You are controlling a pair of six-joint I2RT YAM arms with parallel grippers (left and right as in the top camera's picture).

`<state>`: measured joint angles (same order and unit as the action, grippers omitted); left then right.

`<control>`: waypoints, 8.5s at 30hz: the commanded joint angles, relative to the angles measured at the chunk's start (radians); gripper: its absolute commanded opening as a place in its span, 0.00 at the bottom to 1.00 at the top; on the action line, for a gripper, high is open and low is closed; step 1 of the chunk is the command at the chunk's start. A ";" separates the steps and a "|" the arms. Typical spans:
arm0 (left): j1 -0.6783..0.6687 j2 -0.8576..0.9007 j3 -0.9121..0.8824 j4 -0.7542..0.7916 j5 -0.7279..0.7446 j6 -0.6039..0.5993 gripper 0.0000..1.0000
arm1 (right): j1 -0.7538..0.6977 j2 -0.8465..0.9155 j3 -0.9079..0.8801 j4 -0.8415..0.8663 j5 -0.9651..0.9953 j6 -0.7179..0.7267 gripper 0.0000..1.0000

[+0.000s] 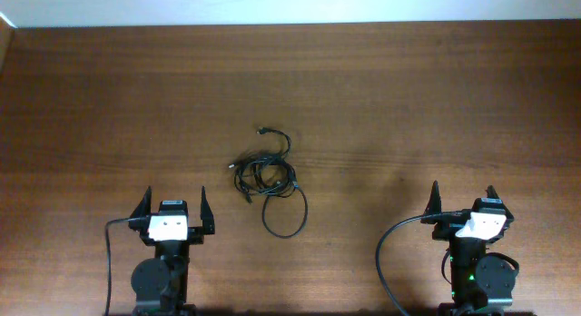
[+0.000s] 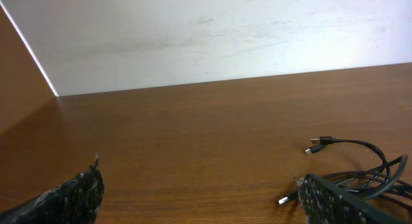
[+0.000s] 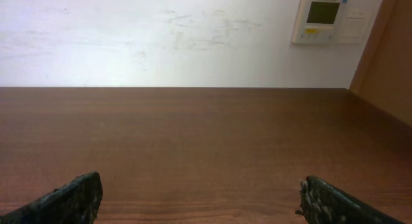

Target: Untangle cables

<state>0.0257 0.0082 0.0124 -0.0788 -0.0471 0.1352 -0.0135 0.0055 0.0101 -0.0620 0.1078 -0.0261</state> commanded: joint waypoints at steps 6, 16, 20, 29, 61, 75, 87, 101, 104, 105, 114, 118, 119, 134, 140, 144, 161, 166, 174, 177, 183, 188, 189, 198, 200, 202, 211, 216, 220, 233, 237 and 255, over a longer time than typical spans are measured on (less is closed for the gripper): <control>0.005 -0.001 -0.003 -0.004 0.015 0.016 0.99 | -0.007 0.001 -0.005 -0.008 0.016 0.007 0.99; 0.005 -0.001 -0.003 -0.004 0.015 0.016 0.99 | -0.007 0.001 -0.005 -0.008 0.016 0.007 0.99; 0.005 -0.001 -0.003 -0.005 0.015 0.016 0.99 | -0.007 0.001 -0.005 -0.008 0.016 0.007 0.99; 0.005 -0.001 -0.003 -0.004 0.015 0.016 0.99 | -0.007 0.001 -0.005 -0.008 0.016 0.007 0.98; 0.005 -0.001 -0.003 0.011 0.015 0.016 0.99 | -0.007 0.001 -0.005 -0.008 0.016 0.007 0.99; 0.005 -0.001 -0.003 0.198 0.262 0.016 0.99 | -0.007 0.001 -0.005 -0.008 0.016 0.007 0.99; 0.005 -0.001 0.002 0.156 0.261 -0.174 0.99 | -0.007 0.001 -0.005 -0.008 0.016 0.007 0.98; 0.005 0.169 0.186 0.013 0.261 -0.173 0.99 | -0.007 0.001 -0.005 -0.008 0.016 0.007 0.98; 0.005 0.217 0.204 0.014 0.261 -0.173 0.99 | -0.007 0.001 -0.005 -0.008 0.016 0.007 0.99; 0.005 0.225 0.204 0.013 0.261 -0.173 0.99 | -0.007 0.001 -0.005 -0.008 0.016 0.007 0.99; 0.005 0.229 0.204 0.005 0.261 -0.173 0.99 | -0.007 0.001 -0.005 -0.008 0.016 0.007 0.98; 0.005 0.229 0.204 0.002 0.261 -0.173 0.99 | -0.007 0.001 -0.005 -0.008 0.016 0.007 0.98; 0.005 0.229 0.204 -0.002 0.261 -0.173 0.99 | -0.007 0.001 -0.005 -0.008 0.016 0.007 0.99; 0.005 0.235 0.206 -0.038 0.261 -0.173 0.99 | -0.007 0.001 -0.005 -0.008 0.016 0.007 0.98; 0.005 0.241 0.206 -0.055 0.261 -0.173 0.99 | -0.007 0.001 -0.005 -0.008 0.016 0.007 0.99; 0.005 0.241 0.206 -0.093 0.261 -0.173 0.99 | -0.007 0.001 -0.005 -0.008 0.016 0.007 0.99; 0.005 0.835 0.631 -0.341 0.385 -0.172 0.99 | -0.007 0.001 -0.005 -0.008 0.016 0.007 0.98; 0.005 0.956 0.637 -0.320 0.455 -0.173 0.99 | -0.007 0.001 -0.005 -0.008 0.016 0.007 0.99; 0.005 0.996 0.637 -0.311 0.451 -0.173 0.99 | -0.007 0.001 -0.005 -0.008 0.016 0.007 0.99; 0.005 0.996 0.637 -0.285 0.452 -0.173 0.99 | -0.007 0.001 -0.005 -0.008 0.016 0.007 0.98; 0.005 0.996 0.637 -0.291 0.451 -0.173 0.99 | -0.007 0.001 -0.005 -0.008 0.016 0.007 0.98; 0.005 0.996 0.637 -0.290 0.452 -0.173 0.99 | -0.007 0.001 -0.005 -0.008 0.016 0.007 0.99; 0.005 0.996 0.637 -0.290 0.452 -0.173 0.99 | -0.007 0.001 -0.005 -0.008 0.016 0.007 0.99; 0.005 0.996 0.637 -0.320 0.452 -0.234 0.99 | -0.007 0.001 -0.005 -0.008 0.016 0.007 0.98; 0.005 0.996 0.637 -0.368 0.473 -0.248 0.99 | -0.007 0.001 -0.005 -0.008 0.016 0.007 0.98; 0.005 0.996 0.637 -0.407 0.524 -0.248 0.99 | -0.007 0.001 -0.005 -0.008 0.016 0.007 0.99; 0.005 0.996 0.637 -0.409 0.628 -0.259 0.99 | -0.007 0.001 -0.005 -0.008 0.016 0.007 0.98; 0.005 0.996 0.637 -0.373 0.629 -0.320 0.99 | -0.007 0.001 -0.005 -0.008 0.016 0.007 0.99; -0.013 0.996 0.637 -0.341 0.631 -0.330 0.99 | -0.007 0.001 -0.005 -0.008 0.016 0.007 0.99; -0.041 0.996 0.637 -0.291 0.681 -0.379 0.99 | -0.007 0.001 -0.005 -0.008 0.016 0.007 0.99; -0.041 0.996 0.637 -0.254 0.683 -0.510 0.99 | -0.007 0.001 -0.005 -0.008 0.016 0.007 0.98; -0.307 0.999 0.855 -0.383 0.311 -0.479 0.99 | -0.007 0.001 -0.005 -0.008 0.016 0.007 0.99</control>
<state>-0.2741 1.0050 0.8486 -0.4534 0.3504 -0.3584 -0.0135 0.0086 0.0101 -0.0620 0.1081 -0.0265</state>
